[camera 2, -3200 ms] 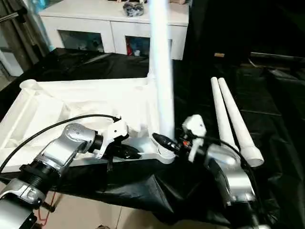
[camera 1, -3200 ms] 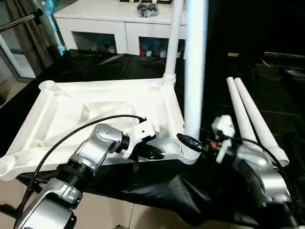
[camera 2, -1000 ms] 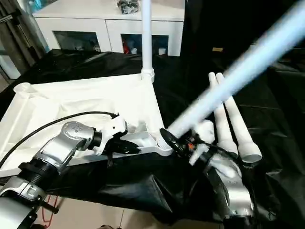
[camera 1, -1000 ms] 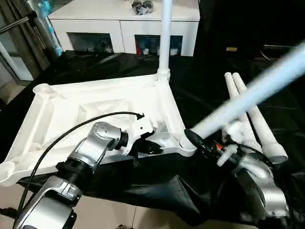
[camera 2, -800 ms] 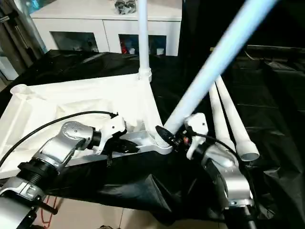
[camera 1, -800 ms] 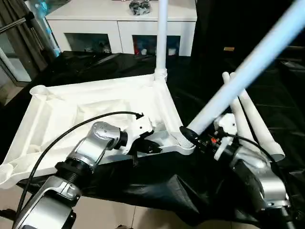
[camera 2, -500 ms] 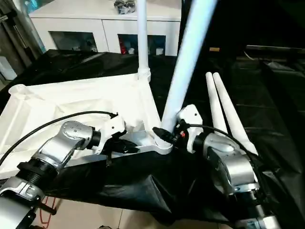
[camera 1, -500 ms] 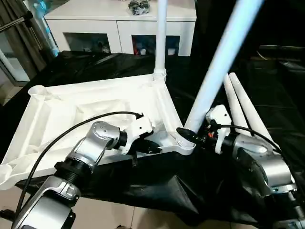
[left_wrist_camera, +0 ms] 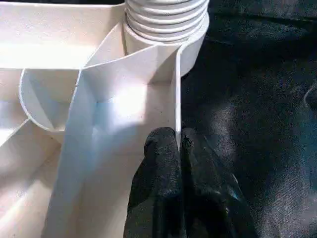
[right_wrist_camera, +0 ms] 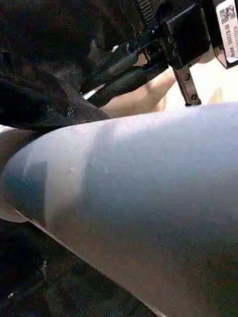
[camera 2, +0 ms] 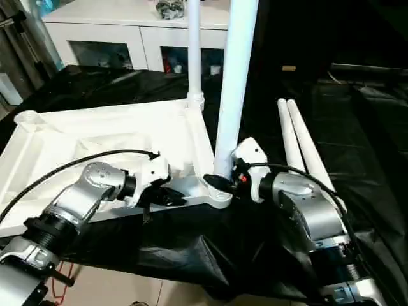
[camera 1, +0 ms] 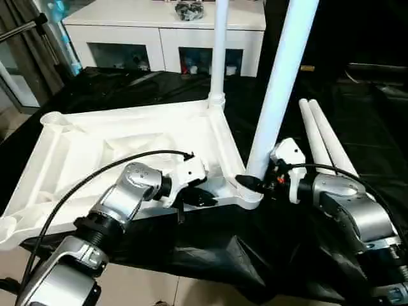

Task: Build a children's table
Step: Insert table leg to table base, then rotate leg to tighten

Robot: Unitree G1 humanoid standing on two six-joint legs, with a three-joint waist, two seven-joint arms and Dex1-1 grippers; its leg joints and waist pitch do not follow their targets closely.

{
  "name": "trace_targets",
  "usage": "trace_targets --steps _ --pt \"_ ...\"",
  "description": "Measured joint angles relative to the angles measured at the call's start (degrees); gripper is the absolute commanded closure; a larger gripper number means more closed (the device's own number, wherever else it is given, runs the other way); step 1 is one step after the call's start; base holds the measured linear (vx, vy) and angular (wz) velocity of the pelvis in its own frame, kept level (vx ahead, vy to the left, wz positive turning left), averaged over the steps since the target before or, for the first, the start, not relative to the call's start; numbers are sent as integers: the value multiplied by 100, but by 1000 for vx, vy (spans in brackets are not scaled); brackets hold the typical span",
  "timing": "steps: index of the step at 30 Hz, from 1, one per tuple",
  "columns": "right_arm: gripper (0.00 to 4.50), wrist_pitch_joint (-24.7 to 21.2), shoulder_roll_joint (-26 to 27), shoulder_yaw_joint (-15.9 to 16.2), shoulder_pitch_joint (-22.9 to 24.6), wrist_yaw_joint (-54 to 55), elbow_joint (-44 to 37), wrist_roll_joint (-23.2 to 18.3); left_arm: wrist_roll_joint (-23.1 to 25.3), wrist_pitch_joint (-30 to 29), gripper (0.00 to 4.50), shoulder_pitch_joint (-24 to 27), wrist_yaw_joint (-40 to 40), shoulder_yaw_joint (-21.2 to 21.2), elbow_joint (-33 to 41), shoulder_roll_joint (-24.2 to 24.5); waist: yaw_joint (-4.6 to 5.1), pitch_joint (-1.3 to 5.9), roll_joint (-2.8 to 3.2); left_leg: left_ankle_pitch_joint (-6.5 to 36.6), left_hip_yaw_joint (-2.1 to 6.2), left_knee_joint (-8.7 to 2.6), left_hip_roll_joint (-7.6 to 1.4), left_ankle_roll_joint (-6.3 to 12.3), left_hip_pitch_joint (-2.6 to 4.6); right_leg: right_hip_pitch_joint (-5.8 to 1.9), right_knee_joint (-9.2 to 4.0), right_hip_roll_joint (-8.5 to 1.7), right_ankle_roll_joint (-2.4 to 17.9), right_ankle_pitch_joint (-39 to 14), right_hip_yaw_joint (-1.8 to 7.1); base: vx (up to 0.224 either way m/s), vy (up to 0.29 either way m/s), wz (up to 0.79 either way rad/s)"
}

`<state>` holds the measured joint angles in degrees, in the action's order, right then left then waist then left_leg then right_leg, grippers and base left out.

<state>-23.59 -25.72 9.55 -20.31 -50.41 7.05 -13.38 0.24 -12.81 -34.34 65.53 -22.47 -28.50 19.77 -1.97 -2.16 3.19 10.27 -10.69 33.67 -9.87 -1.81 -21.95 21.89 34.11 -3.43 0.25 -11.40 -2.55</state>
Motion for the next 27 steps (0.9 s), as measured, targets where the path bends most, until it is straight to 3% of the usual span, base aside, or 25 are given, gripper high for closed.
trace_targets --steps 6,27 --pt "260 297 -36 0 103 -218 111 0 6 47 450 10 63 -39 -5 11 -16 25 -39 0 0 0 0 0 1 -2 -1 0 0 0 -1 0 0 0" --pt "260 1673 -179 202 218 -1396 611 -44 14 668 450 63 682 -150 -91 300 -18 53 -70 1 0 2 -2 0 6 -9 -1 -1 1 0 -4 0 0 0"
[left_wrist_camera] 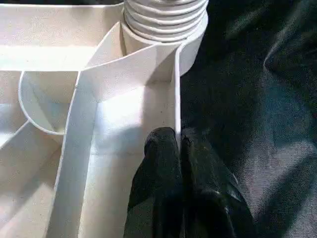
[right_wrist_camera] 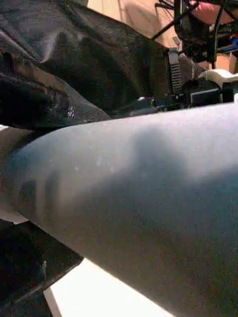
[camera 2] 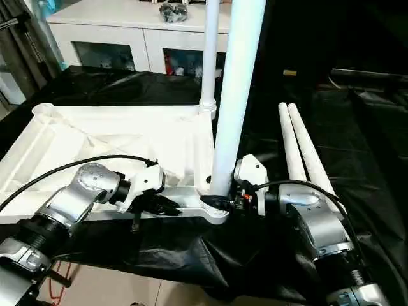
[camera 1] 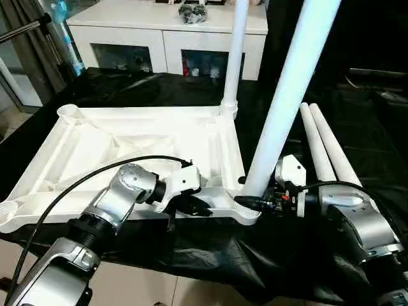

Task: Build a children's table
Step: Rotate leg to tighten

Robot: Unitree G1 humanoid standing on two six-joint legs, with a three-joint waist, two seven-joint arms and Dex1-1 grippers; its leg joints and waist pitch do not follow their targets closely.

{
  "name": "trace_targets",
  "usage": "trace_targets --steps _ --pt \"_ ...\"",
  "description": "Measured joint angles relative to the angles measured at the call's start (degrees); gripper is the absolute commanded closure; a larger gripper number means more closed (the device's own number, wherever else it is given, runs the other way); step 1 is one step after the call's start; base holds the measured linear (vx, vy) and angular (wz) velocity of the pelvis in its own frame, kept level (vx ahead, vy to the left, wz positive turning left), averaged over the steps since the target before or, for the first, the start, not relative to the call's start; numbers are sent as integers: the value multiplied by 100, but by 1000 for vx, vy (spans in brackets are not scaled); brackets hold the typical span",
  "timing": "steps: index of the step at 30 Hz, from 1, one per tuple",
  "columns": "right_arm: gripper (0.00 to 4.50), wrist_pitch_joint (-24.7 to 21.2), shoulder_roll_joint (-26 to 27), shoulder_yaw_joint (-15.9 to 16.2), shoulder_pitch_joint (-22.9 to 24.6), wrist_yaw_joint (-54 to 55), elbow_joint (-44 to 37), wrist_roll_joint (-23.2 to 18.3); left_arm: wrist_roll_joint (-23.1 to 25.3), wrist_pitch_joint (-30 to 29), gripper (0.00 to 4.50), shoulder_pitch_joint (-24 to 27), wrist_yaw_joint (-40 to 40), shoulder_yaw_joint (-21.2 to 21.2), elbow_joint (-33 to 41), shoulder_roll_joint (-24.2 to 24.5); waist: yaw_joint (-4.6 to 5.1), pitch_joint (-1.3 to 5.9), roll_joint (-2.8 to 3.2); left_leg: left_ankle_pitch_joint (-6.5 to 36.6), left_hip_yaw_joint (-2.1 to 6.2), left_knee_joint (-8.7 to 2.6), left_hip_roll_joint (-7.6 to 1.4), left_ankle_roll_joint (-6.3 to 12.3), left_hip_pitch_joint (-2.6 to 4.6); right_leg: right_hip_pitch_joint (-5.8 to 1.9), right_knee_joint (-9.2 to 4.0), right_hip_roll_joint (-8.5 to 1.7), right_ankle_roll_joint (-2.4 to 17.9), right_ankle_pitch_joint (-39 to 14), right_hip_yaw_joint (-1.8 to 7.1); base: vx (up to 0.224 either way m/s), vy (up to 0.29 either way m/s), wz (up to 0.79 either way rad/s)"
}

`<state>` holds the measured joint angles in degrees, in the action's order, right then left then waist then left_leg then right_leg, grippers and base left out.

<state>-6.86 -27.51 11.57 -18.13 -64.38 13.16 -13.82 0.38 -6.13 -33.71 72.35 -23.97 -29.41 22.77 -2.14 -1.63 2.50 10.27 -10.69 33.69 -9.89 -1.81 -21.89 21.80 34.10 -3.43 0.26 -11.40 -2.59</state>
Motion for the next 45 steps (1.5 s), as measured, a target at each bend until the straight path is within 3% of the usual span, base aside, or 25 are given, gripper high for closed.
trace_targets --steps 5,8,16,19,23,28,33,39,40,45 --pt "260 98 122 -11 -6 70 147 -1 -1 1 450 -4 -5 17 -67 8 15 8 -8 0 0 -3 0 -1 22 -16 1 0 0 0 0 0 0 0" --pt "260 161 441 -127 -76 433 435 -1 -2 -161 450 -7 -139 91 -150 -36 52 6 -7 1 -1 -5 0 -2 77 -57 2 0 -4 -2 3 0 0 0" --pt "260 275 1167 -564 -640 2404 1565 312 37 -898 450 -217 -1706 483 -590 -878 214 -59 -15 2 24 12 9 -3 104 -57 -44 -7 -41 -25 -12 -26 7 -3" --pt "260 331 1422 -718 -940 3164 2044 433 84 -1279 450 -367 -2498 628 -777 -1317 229 -79 18 2 63 11 9 -2 102 -71 -116 -23 -41 -25 -86 -19 7 -2" --pt "260 341 1723 -898 -1328 3849 2596 501 160 -1570 450 -466 -3092 738 -847 -1628 341 -97 43 3 68 12 25 -1 108 -86 -143 -102 -41 -25 -175 0 0 0" --pt "260 342 1878 -942 -1622 3981 3008 554 181 -1741 450 -478 -3214 748 -787 -1664 414 -96 50 4 101 6 26 0 103 -102 -211 -183 -41 -26 -344 0 0 0" --pt "260 346 1945 -942 -1749 3982 3174 640 184 -1753 450 -477 -3214 748 -783 -1611 499 -99 55 5 107 4 27 1 101 -112 -245 -205 -42 -26 -397 0 0 0" --pt "260 378 2025 -948 -1865 4016 3283 714 191 -1721 450 -462 -3170 743 -721 -1524 550 -136 104 6 153 -28 25 0 102 -142 -320 -208 -43 -26 -464 0 0 0" --pt "204 386 2047 -970 -1898 3991 3327 707 202 -1719 450 -448 -3134 739 -685 -1488 568 -139 105 6 153 -39 26 0 105 -140 -320 -208 -43 -26 -464 0 0 0" --pt "161 389 2077 -1061 -1954 3761 3478 617 220 -1613 450 -433 -2958 727 -594 -1337 621 -178 136 6 175 -63 39 0 89 -107 -321 -208 -43 -26 -472 0 0 0"
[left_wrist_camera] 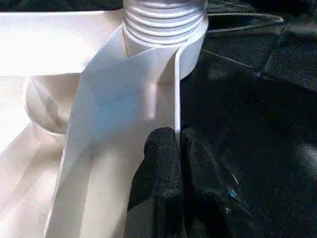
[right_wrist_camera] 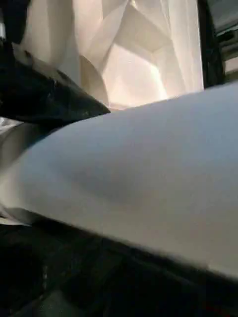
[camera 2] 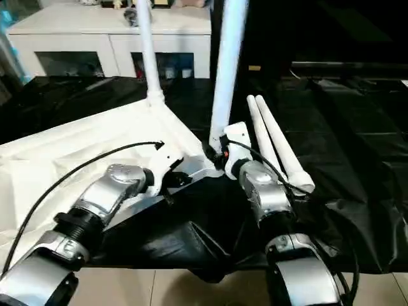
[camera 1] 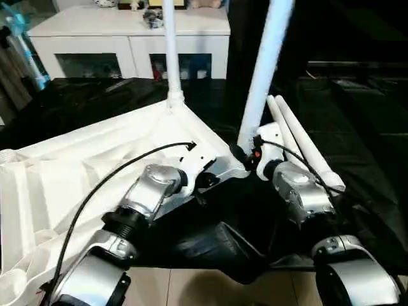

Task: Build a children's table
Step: Rotate leg to tighten

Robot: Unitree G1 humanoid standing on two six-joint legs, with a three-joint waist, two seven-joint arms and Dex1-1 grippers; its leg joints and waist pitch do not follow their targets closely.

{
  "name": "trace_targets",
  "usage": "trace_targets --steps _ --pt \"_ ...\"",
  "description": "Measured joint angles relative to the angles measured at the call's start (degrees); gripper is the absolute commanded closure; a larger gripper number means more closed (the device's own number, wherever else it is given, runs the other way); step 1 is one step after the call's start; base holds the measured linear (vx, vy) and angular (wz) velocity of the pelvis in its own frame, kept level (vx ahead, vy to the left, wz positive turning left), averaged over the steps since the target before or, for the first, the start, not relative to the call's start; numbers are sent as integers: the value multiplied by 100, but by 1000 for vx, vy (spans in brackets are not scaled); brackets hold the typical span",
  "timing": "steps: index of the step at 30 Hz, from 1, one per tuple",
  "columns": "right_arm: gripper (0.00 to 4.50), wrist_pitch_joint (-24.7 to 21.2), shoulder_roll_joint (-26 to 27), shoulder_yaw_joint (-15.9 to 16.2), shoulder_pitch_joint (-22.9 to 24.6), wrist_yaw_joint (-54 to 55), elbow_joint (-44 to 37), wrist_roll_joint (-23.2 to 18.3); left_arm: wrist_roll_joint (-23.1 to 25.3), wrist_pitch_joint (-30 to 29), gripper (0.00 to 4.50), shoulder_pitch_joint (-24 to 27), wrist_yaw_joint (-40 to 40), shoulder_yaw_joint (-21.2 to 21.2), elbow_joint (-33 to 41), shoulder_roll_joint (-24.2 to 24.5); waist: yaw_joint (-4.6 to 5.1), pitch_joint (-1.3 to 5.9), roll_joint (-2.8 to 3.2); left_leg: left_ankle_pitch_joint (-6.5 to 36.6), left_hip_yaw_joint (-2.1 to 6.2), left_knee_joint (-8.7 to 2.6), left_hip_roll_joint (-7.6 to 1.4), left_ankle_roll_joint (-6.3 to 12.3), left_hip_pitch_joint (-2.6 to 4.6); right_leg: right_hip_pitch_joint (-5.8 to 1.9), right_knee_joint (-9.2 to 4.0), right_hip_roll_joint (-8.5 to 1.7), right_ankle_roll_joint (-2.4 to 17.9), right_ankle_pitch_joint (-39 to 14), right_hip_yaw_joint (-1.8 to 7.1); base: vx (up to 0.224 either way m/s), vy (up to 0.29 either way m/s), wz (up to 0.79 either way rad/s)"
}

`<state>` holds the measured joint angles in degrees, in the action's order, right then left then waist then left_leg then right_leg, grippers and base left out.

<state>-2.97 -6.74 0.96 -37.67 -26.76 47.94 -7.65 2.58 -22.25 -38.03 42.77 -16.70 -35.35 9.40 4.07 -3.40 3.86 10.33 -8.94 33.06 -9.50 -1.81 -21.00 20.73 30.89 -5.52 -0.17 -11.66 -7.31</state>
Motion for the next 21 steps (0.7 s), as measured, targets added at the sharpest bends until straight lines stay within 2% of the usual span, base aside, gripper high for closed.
trace_targets --steps 3,7,9,10,11,13,14,16,21 --pt "150 -4 0 0 -12 -149 -36 -23 4 50 450 0 82 -10 46 74 12 -23 5 0 15 -12 8 0 -5 12 0 1 0 0 -1 0 0 0" --pt "106 -158 -38 -7 42 -306 -44 -63 5 142 450 20 251 -63 176 204 17 -65 28 0 19 -20 14 0 -24 24 0 1 0 0 6 0 0 0" --pt "98 -305 -122 17 115 -543 -110 -66 5 169 450 47 363 -83 289 284 0 -67 27 0 19 -28 18 0 -60 43 7 2 1 1 20 0 0 0" --pt "98 -338 -178 19 158 -681 -224 -69 3 234 450 62 419 -101 344 321 -18 -65 25 -1 6 -29 18 -1 -98 83 21 3 24 15 40 0 0 0" --pt "74 -368 -200 20 158 -749 -273 -70 3 270 450 62 446 -100 370 351 -38 -62 23 -2 -6 -29 18 0 -125 111 32 3 65 40 50 0 0 0" --pt "67 -554 -411 193 239 -1045 -591 -59 2 329 450 72 580 -117 437 459 -123 -58 17 -7 -53 -15 9 5 -133 130 36 3 151 200 77 0 0 0" --pt "67 -575 -440 215 250 -1098 -630 -57 -1 342 450 82 601 -118 449 465 -133 -58 16 -8 -64 -11 5 7 -130 130 39 3 156 221 83 0 0 0" --pt "67 -784 -807 445 449 -1619 -1140 -47 -37 552 450 151 930 -153 541 606 -258 -57 14 -9 -106 -3 -17 7 -116 142 78 5 126 272 112 56 -24 2" --pt "67 -914 -1204 634 651 -2360 -1722 -66 -177 775 450 202 1537 -224 715 852 -463 -49 15 -27 -125 13 -40 32 -150 234 209 24 98 184 147 69 -30 -2"
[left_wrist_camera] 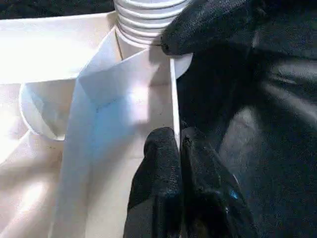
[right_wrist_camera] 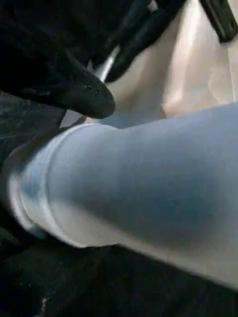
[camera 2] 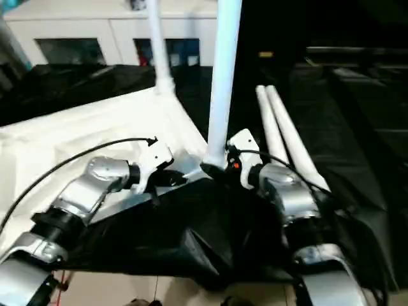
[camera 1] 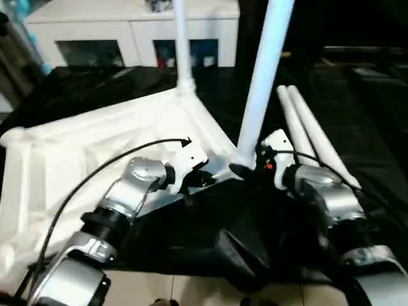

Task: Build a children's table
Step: Rotate leg to tighten

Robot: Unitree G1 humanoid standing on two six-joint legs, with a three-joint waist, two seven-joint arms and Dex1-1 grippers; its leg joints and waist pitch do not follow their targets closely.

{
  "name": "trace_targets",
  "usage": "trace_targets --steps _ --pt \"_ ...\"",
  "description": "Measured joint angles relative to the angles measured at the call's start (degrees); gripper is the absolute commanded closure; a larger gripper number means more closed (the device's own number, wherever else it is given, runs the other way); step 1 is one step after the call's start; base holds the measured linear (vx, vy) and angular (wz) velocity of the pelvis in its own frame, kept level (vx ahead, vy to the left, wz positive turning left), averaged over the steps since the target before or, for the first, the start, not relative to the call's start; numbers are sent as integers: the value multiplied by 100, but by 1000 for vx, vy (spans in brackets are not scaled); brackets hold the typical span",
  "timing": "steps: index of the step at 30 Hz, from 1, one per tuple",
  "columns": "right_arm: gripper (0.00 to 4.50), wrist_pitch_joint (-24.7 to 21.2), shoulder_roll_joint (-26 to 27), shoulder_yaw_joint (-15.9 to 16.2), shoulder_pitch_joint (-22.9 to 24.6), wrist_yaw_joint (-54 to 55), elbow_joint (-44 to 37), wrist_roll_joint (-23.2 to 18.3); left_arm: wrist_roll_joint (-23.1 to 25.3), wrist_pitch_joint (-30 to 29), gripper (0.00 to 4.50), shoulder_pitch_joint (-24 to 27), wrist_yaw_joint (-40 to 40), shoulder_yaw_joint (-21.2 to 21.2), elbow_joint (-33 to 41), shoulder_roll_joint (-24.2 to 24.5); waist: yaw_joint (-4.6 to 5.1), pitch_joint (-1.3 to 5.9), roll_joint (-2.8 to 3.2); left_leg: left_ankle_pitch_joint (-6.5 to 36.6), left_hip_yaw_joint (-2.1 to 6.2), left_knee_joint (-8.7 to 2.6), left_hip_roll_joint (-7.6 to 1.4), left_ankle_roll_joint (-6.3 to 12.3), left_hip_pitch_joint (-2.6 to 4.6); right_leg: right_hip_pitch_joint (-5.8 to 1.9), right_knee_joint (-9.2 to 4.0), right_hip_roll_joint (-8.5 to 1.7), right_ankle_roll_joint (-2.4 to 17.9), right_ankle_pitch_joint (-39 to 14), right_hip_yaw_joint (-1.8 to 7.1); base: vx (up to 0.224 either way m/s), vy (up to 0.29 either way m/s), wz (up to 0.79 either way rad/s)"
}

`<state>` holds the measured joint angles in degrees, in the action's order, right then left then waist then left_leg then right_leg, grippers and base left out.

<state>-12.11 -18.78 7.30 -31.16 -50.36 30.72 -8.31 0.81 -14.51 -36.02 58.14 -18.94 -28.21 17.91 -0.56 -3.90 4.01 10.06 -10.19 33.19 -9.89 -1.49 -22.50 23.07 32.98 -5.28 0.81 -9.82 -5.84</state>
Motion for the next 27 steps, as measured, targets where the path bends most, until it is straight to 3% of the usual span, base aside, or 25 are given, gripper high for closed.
trace_targets --steps 4,7,10,11,21,27 --pt "67 -197 -333 142 232 -635 -599 -112 -97 208 450 76 521 -83 131 193 -208 3 4 19 0 42 -7 33 -45 67 98 5 59 -47 17 14 -7 0" --pt "67 -353 -477 212 371 -928 -914 -258 -109 319 450 83 813 -133 157 294 -285 3 4 22 0 91 -12 38 -67 91 138 4 59 -52 26 0 0 0" --pt "67 -427 -535 270 461 -1147 -1059 -315 -113 370 450 150 1018 -151 165 358 -286 3 5 19 -4 121 -14 31 -50 68 151 3 56 -49 39 0 0 0" --pt "94 -466 -559 287 471 -1204 -1082 -317 -113 376 450 161 1047 -160 165 367 -282 3 5 17 -6 125 -14 20 -44 60 151 2 55 -47 42 -51 6 2" --pt "167 -549 -677 444 609 -1332 -1339 -275 -110 459 450 168 1324 -237 111 456 -278 1 -1 13 -15 126 -14 -33 13 -1 149 -1 50 -44 56 -10 2 1" --pt "175 -538 -557 433 667 -1157 -1384 -236 -106 462 450 168 1258 -229 75 396 -277 5 -7 13 -15 126 -14 -32 15 -2 155 -1 44 -38 55 0 0 0"
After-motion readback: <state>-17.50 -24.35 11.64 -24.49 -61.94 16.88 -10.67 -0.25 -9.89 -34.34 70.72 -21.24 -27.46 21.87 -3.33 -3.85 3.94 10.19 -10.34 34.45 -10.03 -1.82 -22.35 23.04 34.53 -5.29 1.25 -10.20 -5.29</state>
